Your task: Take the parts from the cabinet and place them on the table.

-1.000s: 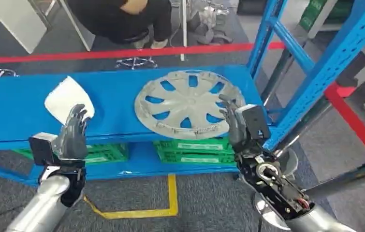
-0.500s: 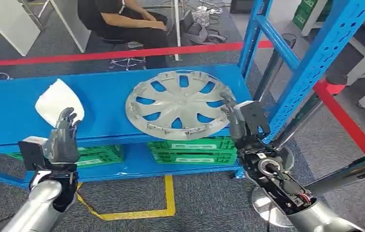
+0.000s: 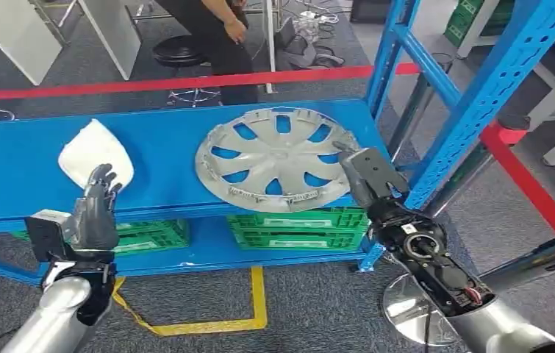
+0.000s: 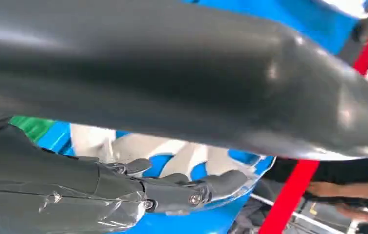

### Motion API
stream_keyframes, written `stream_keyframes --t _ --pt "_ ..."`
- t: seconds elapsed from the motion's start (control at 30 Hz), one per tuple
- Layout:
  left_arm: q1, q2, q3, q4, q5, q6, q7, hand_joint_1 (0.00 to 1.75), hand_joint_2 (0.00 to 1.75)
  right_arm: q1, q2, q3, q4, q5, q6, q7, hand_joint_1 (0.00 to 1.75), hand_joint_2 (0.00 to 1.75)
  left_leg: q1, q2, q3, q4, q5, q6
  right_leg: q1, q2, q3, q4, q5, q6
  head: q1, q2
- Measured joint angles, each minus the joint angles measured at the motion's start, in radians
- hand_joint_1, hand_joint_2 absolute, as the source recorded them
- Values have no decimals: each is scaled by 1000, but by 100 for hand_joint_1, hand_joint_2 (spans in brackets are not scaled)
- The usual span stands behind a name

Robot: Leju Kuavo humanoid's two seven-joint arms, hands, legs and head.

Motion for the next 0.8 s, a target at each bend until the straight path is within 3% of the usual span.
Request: stream_keyframes --t 0.3,0.4,0.47,0.57,0.8 --pt "3 3 0 -10 -2 0 0 0 0 -10 -32 -22 0 2 16 11 0 0 0 0 0 1 -1 1 0 0 0 0 0 0 0 0" --pt "3 4 0 -15 -2 0 3 0 0 -16 -45 -22 0 55 53 44 0 0 0 0 0 1 -1 1 0 0 0 0 0 0 0 0" --pt "5 5 0 -18 -3 3 9 0 0 -30 -57 -22 1 90 102 76 0 0 0 0 0 1 -1 1 0 0 0 0 0 0 0 0" --pt "13 10 1 -35 -10 8 28 0 0 -67 -90 -20 14 147 230 131 0 0 0 0 0 1 -1 1 0 0 0 0 0 0 0 0" --pt "22 16 2 -61 -22 -6 42 0 0 -143 -143 -21 93 243 383 137 0 0 0 -1 -1 1 -1 1 0 -1 0 0 0 0 0 0"
